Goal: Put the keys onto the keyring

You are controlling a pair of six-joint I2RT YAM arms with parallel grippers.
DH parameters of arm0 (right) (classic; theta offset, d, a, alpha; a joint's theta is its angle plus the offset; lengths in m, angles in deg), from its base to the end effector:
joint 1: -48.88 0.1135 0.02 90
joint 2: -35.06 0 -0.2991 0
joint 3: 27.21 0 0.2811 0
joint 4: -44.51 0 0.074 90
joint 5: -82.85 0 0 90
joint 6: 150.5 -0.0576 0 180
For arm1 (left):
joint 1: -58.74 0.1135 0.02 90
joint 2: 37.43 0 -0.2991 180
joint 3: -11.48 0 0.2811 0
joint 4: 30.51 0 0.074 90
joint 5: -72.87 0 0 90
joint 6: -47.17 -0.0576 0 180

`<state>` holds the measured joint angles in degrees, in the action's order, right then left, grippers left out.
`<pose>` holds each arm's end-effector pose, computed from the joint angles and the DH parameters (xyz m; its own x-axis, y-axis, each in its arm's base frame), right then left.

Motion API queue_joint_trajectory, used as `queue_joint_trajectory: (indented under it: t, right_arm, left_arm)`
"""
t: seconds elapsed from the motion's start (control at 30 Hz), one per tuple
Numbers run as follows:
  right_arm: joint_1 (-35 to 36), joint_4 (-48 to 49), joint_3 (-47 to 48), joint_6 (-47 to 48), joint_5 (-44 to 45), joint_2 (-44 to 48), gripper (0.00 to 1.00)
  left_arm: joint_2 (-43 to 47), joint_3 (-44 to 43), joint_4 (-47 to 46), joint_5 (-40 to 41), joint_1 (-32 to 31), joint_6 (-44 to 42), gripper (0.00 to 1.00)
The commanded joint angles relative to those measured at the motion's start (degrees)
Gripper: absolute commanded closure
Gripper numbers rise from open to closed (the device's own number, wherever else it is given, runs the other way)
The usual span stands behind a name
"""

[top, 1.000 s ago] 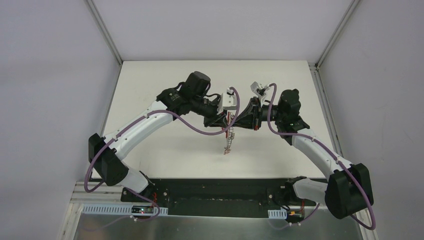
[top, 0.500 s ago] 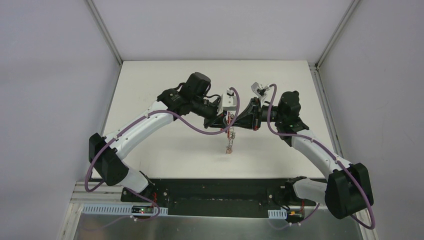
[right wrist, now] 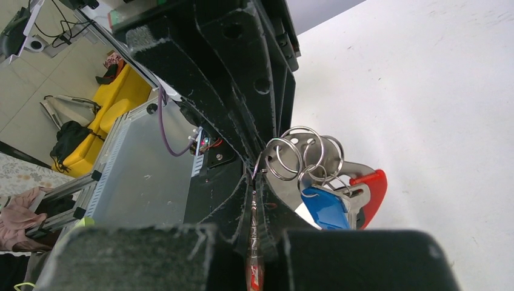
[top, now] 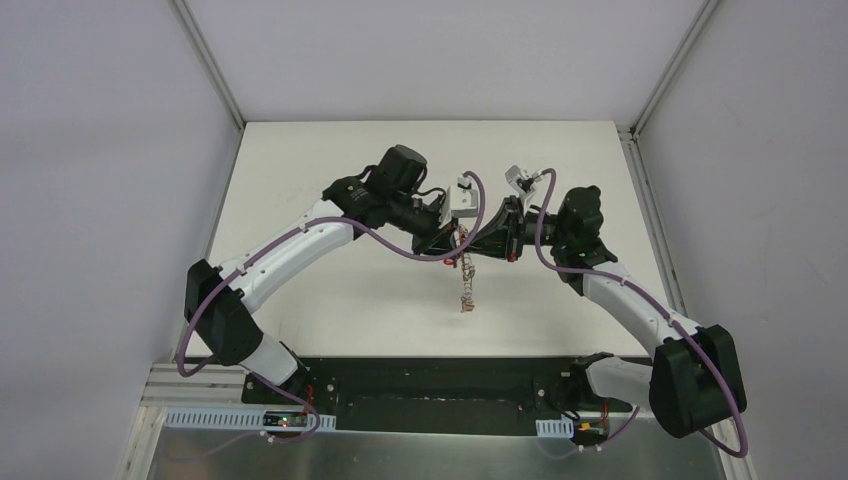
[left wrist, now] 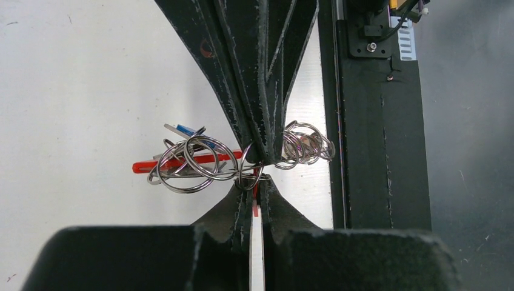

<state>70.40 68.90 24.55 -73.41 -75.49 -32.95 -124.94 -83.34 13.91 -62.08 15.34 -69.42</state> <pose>0.2336 0.1496 0.3257 -0.0931 0.0519 -0.9943 -0.9957 -0.0059 0.0929 0.2462 -0.2888 0.3788 0.0089 0.4276 -0.9039 0.9971 -0.0719 -0.0242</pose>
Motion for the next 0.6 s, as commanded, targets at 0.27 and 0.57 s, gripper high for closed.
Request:
queue_joint_trajectory:
  t: [0.27,0.57]
  right_arm:
    - [-0.3,7.4,0.2,-0.4,0.3,1.3,1.0]
    - [-0.4,5.7,0.4,1.2,0.0,0.7,1.0]
  left_arm:
    - [2.6,-0.3,-1.4,1.8,0.1,-0.2,0.72]
    - [4.1,-0.5,-1.4,-0.2,1.4,0.5,0.65]
